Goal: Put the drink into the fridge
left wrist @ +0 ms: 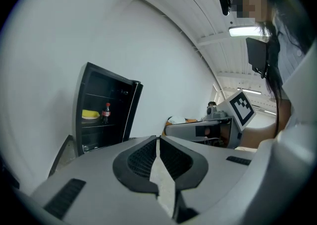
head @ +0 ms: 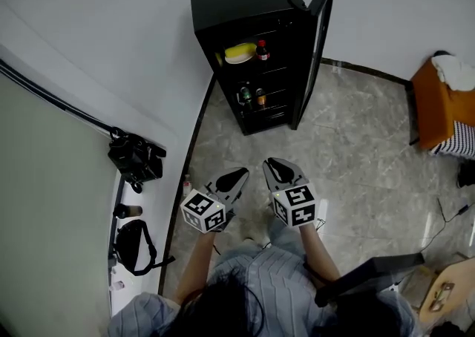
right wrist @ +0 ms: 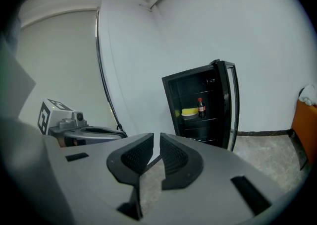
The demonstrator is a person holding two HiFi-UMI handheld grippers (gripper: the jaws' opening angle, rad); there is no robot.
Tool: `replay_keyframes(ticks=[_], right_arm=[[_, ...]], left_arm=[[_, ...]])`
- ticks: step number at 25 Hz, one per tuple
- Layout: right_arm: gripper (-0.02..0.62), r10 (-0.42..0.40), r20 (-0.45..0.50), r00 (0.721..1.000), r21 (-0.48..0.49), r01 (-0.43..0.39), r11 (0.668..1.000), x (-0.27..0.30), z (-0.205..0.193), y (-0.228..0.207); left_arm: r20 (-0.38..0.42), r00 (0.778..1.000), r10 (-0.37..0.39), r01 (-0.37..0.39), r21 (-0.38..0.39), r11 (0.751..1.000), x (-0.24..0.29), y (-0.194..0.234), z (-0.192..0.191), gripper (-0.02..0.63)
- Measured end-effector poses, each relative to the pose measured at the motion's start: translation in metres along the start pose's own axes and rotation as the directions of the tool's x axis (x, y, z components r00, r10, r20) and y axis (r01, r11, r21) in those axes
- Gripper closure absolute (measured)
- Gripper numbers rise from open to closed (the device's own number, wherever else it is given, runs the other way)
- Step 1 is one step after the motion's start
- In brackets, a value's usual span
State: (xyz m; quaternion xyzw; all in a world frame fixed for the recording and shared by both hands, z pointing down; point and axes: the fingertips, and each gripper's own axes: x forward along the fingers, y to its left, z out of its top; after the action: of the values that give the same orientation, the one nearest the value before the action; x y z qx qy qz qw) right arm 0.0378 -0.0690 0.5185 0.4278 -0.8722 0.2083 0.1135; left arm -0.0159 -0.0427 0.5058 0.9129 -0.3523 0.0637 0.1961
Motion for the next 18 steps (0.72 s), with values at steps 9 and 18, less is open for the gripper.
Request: replay_keyframes(ticks=[9, 18], right_arm=[[0.546, -0.019, -0.020, 1.000, -0.011, 0.019, 1.000, -0.022, -0.033, 0.078], [0.552, -0.081, -0.007, 0.997, -0.003, 0.081, 0.997, -0.066, -0.062, 0.123]], left_arm=[[0.039, 0.999, -0.016, 0.016, -0.009, 1.000, -0.077, -0.009, -0.016, 0.595], [0.062, 0.996, -0.057, 0.058, -0.023, 0.998, -0.128, -0.032, -0.044, 0.595]])
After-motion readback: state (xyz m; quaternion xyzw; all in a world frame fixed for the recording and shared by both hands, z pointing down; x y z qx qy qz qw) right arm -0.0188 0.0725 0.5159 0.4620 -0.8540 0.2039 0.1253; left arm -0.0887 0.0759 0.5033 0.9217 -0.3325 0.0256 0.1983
